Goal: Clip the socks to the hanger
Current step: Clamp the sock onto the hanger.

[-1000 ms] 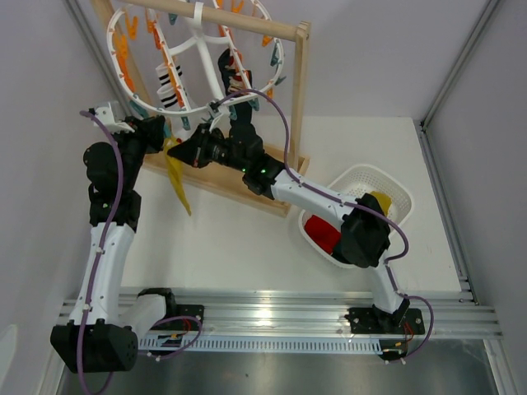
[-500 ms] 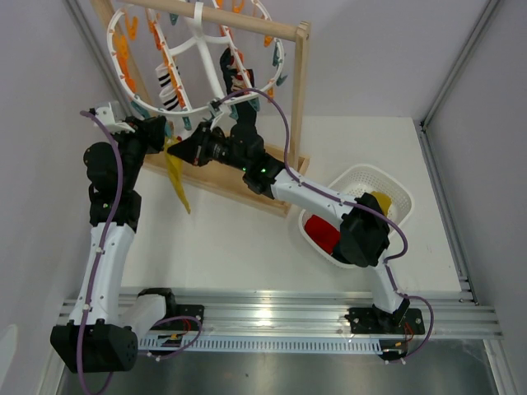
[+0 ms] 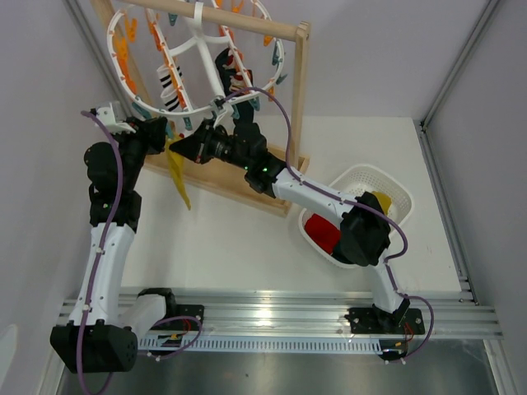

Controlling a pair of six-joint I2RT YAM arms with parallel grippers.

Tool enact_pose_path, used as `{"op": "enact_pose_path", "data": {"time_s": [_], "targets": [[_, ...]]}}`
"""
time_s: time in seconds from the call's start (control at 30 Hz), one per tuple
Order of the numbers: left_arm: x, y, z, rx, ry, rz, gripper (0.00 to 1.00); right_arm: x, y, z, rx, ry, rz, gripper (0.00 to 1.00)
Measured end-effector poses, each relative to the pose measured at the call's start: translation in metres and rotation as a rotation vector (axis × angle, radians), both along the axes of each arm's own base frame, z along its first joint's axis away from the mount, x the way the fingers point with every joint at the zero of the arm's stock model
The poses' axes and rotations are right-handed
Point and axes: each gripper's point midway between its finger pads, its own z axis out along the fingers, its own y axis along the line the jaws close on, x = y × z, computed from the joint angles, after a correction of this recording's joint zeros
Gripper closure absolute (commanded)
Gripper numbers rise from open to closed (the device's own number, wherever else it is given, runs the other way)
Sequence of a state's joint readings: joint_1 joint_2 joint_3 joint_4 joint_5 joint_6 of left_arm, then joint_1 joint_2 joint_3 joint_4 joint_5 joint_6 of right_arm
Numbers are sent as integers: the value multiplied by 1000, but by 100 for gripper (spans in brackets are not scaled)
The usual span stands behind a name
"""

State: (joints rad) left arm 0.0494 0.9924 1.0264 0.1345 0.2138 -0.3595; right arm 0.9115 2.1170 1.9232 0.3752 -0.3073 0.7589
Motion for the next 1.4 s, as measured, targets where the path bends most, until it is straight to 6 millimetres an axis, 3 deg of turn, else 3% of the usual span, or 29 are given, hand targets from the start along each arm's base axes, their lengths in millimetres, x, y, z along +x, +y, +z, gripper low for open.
{"op": "enact_pose_path", "data": {"time_s": [1.4], "targets": [[-8, -2, 2, -6, 4, -3, 99, 3, -5, 2, -10, -22, -17, 99]]}}
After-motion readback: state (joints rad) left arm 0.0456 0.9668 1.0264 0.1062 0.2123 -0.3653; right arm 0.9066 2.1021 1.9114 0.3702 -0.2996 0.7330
